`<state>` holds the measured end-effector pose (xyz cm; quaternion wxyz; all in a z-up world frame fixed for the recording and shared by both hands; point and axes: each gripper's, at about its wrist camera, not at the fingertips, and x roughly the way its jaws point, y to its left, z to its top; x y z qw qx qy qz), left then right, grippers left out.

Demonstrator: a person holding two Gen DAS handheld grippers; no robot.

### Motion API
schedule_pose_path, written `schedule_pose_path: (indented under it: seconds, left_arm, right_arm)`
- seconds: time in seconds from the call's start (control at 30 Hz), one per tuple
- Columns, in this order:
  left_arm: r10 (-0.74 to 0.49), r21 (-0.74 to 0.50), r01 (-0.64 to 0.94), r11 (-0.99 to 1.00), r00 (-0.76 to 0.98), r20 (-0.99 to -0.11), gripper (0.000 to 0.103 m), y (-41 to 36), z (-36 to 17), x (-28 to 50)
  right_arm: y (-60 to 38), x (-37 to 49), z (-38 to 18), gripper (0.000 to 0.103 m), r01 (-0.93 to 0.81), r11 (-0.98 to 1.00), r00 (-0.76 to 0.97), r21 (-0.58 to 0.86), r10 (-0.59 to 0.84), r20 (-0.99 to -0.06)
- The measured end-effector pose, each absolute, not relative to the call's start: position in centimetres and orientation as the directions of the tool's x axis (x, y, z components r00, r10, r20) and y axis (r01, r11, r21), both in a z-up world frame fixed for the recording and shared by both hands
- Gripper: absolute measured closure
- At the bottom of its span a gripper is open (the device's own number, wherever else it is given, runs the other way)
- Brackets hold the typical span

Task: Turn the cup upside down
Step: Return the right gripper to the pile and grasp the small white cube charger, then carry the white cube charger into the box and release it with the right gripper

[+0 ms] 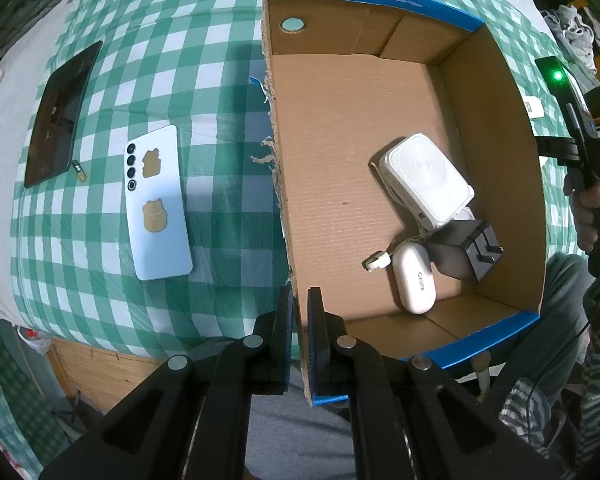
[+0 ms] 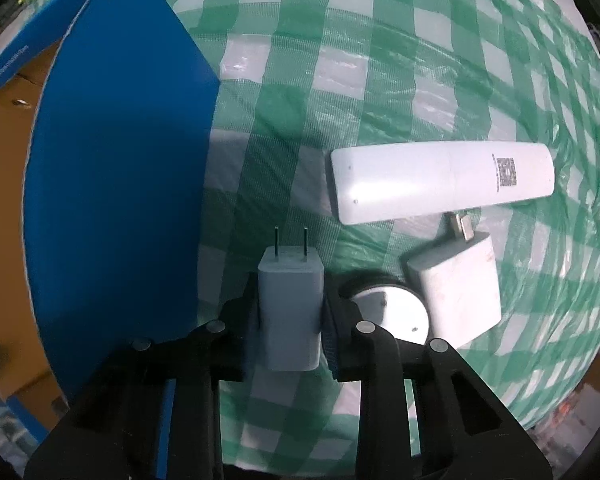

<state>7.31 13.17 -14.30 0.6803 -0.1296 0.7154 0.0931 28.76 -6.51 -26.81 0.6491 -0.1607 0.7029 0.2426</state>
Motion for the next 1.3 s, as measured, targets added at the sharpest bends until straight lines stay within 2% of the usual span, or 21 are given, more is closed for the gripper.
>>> schedule_pose_path:
  seconds: [0.13, 0.5, 0.93, 1.3]
  left_arm:
    - [-0.059, -0.044, -0.311, 0.949, -0.041, -0.997, 0.097, 13.1, -14.2, 7.3]
    - [-0.047, -0.035, -0.307, 0.951, -0.034, -0.998, 0.097, 12.8, -13.8, 6.8]
    - [-0.028, -0.018, -0.3, 0.954, -0.03, -0.999, 0.097, 12.5, -13.7, 6.7]
    - [-0.028, -0.019, -0.301, 0.953, -0.027, -0.999, 0.097, 12.4, -13.5, 6.5]
  right_arm:
    - [-7.4, 28.4, -26.1, 0.077, -0.534, 0.83, -0.115, 0.161, 0.117, -0.986]
    - [-9.3, 26.6, -20.3, 0.077, -0.593, 0.796, -0.056, 0.117, 0.104, -0.993]
    - [-9.5, 23.0, -12.2, 0.077, -0.679, 0.712, -0.027, 0.177, 0.216, -0.976]
    - [-6.3, 18.0, -12.8, 0.077, -0.76, 0.627, -0.055, 0.17, 0.199, -0.978]
